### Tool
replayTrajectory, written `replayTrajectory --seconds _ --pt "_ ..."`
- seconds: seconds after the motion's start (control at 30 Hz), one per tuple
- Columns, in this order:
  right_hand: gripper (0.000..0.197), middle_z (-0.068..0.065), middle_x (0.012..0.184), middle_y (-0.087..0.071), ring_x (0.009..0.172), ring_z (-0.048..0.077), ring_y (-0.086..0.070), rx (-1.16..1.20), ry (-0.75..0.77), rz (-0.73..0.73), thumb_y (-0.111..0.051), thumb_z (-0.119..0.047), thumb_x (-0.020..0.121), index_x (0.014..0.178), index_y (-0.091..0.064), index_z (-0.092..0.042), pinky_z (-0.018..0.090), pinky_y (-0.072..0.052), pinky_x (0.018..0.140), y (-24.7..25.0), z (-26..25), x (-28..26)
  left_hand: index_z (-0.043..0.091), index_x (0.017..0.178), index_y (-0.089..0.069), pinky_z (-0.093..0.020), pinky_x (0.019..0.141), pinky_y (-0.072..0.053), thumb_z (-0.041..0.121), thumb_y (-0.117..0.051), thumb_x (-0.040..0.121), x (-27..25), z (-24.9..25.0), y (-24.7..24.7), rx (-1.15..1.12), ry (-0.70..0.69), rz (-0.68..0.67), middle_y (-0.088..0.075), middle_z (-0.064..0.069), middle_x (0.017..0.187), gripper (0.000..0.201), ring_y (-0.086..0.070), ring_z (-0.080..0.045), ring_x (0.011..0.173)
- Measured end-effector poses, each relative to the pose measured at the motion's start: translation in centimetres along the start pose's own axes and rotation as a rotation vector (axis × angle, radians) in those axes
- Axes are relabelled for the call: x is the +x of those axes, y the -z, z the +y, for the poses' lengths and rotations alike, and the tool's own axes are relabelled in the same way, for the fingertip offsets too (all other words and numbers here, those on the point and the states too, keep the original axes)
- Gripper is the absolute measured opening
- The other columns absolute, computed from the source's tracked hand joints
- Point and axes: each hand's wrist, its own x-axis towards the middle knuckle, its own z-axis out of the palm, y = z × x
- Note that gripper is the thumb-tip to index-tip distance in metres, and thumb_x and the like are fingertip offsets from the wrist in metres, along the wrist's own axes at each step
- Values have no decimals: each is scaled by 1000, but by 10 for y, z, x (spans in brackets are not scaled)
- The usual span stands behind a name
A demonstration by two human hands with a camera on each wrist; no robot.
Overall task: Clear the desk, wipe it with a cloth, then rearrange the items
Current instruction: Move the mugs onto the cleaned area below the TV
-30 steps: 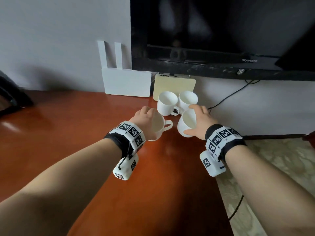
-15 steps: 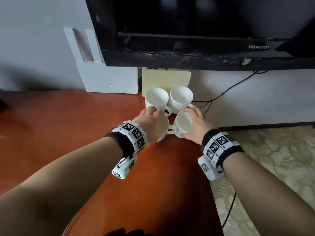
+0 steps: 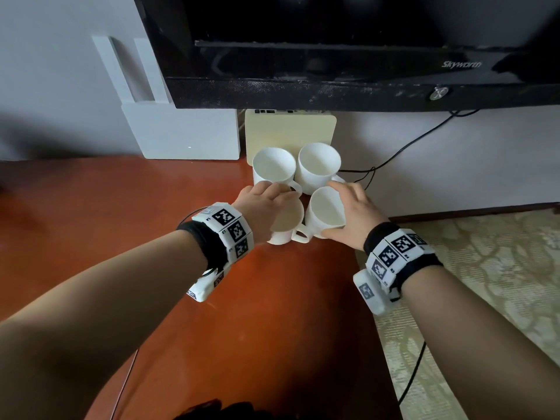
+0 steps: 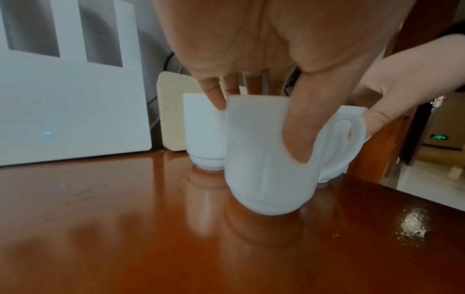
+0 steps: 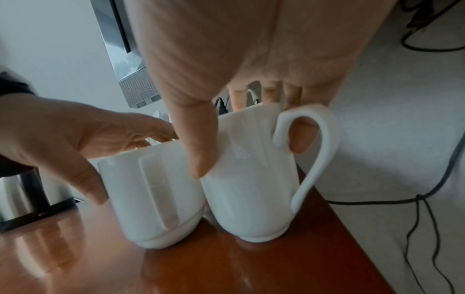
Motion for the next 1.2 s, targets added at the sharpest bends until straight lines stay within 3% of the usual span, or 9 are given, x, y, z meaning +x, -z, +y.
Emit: replayTrajectory --seconds 0.43,0.67,1.0,1.2 --pt "97 6 142 -27 130 28 -35 63 -76 65 -75 -32 75 148 -11 -29 34 -41 94 -5 -11 -6 26 150 -8 -39 114 -22 18 -65 82 -6 4 3 76 5 -27 -11 1 153 89 -14 -23 142" --pt "94 3 149 -16 136 29 -24 11 -73 102 -70 -29 78 148 -9 -29 34 -33 105 15 -21 -30 26 151 -2 -41 116 -19 30 -67 83 -28 9 21 -9 61 -7 -3 -1 157 95 -5 -23 146" --pt "93 0 153 -9 139 28 -17 15 76 213 -69 -36 78 148 -9 -31 37 -25 111 30 -102 -92 28 151 -7 -42 119 -15 34 -66 84 -122 2 48 -226 103 249 -2 -2 157 89 -4 -21 146" --pt "92 0 155 -5 142 27 -14 -33 127 230 -67 -38 80 148 -7 -32 39 -19 114 19 -174 -129 28 151 -8 -39 119 -16 34 -66 84 -201 -31 50 -263 132 343 -3 -2 157 89 -6 -21 146"
